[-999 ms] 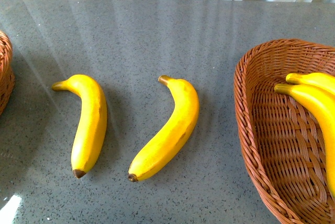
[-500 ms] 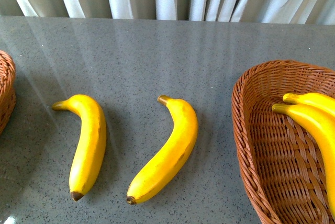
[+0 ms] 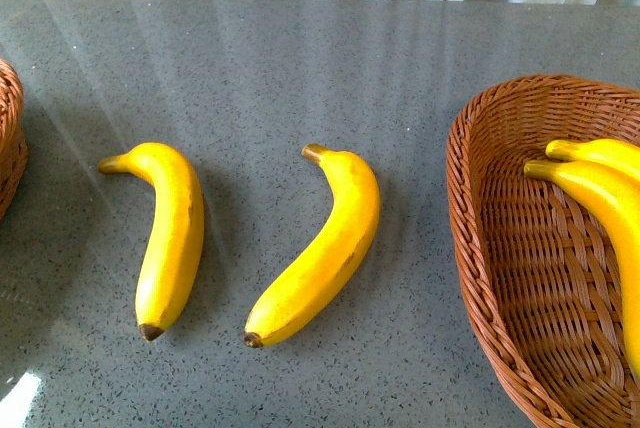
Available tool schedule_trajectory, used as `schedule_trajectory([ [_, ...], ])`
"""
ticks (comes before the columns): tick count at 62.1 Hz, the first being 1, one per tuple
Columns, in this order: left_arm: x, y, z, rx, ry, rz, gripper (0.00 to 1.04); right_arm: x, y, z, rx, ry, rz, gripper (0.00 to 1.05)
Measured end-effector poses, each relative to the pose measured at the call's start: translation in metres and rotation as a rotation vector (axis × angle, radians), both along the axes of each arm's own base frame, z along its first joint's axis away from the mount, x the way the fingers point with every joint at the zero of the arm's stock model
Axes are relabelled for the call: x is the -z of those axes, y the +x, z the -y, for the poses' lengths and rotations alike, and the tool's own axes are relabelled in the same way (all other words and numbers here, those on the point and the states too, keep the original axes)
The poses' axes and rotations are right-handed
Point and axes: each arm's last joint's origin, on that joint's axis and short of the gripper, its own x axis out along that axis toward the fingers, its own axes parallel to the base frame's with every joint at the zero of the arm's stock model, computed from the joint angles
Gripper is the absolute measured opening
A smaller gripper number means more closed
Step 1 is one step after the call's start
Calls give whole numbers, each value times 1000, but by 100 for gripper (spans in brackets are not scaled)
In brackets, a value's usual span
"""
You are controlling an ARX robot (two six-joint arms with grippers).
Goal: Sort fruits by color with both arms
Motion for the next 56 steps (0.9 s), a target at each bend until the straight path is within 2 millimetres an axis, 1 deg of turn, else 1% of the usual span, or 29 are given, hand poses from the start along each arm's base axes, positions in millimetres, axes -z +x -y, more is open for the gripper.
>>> schedule_trajectory([
  [9,0,-3,0,0,0,-1,2,0,0,0,0,0,0,96],
  [13,5,-9,0,0,0,-37,2,0,0,0,0,0,0,96],
  [17,4,-12,0,0,0,-18,2,0,0,0,0,0,0,96],
  [53,4,-12,0,-2,0,-18,2,0,0,0,0,0,0,96],
  [54,4,-12,0,-2,0,-18,2,0,0,0,0,0,0,96],
  [56,4,-12,0,-2,0,-18,8,0,0,0,0,0,0,96],
])
